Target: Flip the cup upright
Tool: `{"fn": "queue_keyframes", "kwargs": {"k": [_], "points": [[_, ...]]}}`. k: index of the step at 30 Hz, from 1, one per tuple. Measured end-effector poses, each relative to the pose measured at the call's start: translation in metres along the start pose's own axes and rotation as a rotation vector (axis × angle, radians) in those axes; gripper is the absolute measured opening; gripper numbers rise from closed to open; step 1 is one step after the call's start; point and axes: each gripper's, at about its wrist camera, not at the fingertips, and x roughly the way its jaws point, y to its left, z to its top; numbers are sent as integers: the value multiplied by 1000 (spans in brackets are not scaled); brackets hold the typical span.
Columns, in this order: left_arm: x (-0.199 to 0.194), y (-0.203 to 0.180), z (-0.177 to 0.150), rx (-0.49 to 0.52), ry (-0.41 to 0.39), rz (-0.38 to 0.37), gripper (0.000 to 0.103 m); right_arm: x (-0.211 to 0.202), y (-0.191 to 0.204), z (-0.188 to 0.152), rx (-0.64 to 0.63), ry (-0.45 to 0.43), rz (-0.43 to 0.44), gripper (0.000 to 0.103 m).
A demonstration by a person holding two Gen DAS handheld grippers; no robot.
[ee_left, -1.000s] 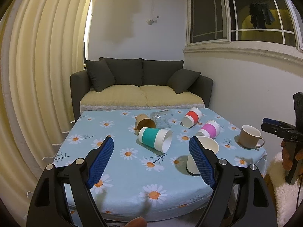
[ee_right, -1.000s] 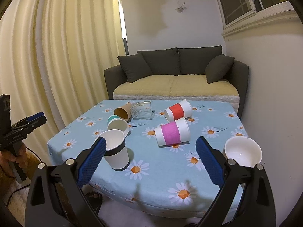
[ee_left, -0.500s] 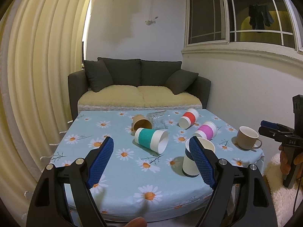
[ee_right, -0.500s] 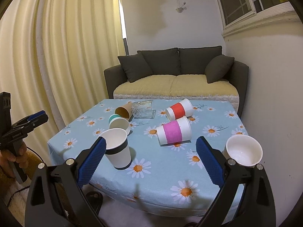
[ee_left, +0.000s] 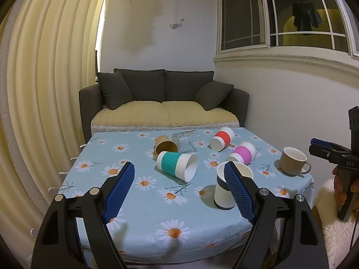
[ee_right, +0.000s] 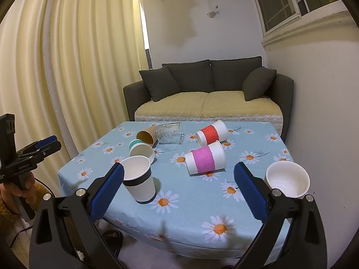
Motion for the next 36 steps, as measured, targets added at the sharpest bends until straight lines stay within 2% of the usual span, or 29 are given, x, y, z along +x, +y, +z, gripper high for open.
{"fn": "queue_keyframes", "kwargs": {"k": [36], "points": [[2, -3, -1, 9, 8, 8, 80, -6, 0, 1, 7, -9, -15, 98]]}}
